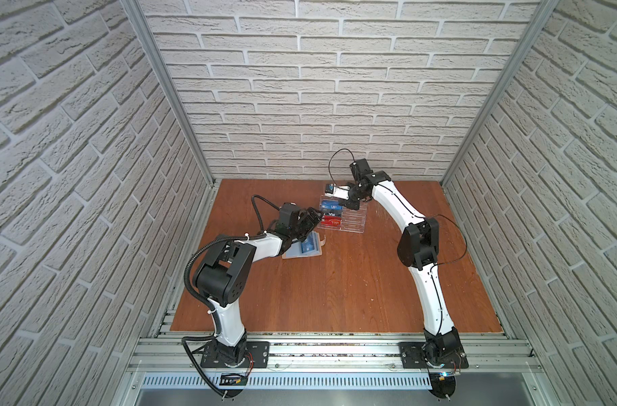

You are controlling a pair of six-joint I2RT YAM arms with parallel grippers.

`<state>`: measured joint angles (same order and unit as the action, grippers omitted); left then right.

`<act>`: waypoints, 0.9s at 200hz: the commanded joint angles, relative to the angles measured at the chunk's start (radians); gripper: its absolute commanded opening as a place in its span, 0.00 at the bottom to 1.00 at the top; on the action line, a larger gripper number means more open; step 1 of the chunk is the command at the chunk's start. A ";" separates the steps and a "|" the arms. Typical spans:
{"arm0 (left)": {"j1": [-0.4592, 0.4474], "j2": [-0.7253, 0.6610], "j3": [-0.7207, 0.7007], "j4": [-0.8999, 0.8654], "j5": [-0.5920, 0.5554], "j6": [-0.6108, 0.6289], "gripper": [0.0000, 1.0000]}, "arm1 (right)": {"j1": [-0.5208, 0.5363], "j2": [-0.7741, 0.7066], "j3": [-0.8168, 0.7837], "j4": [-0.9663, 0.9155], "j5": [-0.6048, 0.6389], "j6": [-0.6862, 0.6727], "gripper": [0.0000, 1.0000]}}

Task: Take the credit cards out of the card holder
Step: Place the credit card in the storage box.

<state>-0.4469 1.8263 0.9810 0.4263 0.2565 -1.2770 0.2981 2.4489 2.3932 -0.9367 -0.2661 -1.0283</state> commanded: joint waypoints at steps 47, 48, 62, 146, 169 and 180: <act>0.007 -0.004 0.003 0.032 0.000 0.016 0.98 | -0.001 -0.057 -0.029 0.037 -0.006 0.018 0.16; 0.007 -0.004 0.002 0.032 -0.001 0.016 0.98 | -0.001 -0.058 -0.030 0.037 -0.006 0.019 0.16; 0.009 -0.011 0.001 0.031 -0.002 0.016 0.98 | 0.001 -0.075 -0.045 0.048 -0.009 0.023 0.16; 0.013 -0.069 -0.013 0.002 -0.012 0.032 0.98 | -0.002 -0.194 -0.150 0.126 -0.056 0.100 0.17; 0.014 -0.092 -0.006 -0.017 -0.010 0.044 0.98 | -0.001 -0.265 -0.235 0.204 -0.068 0.174 0.18; 0.014 -0.103 0.003 -0.033 -0.007 0.057 0.98 | -0.003 -0.314 -0.299 0.269 -0.074 0.222 0.18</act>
<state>-0.4412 1.7771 0.9775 0.4019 0.2554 -1.2602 0.2981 2.2597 2.1799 -0.8017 -0.2996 -0.9169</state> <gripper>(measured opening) 0.982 0.179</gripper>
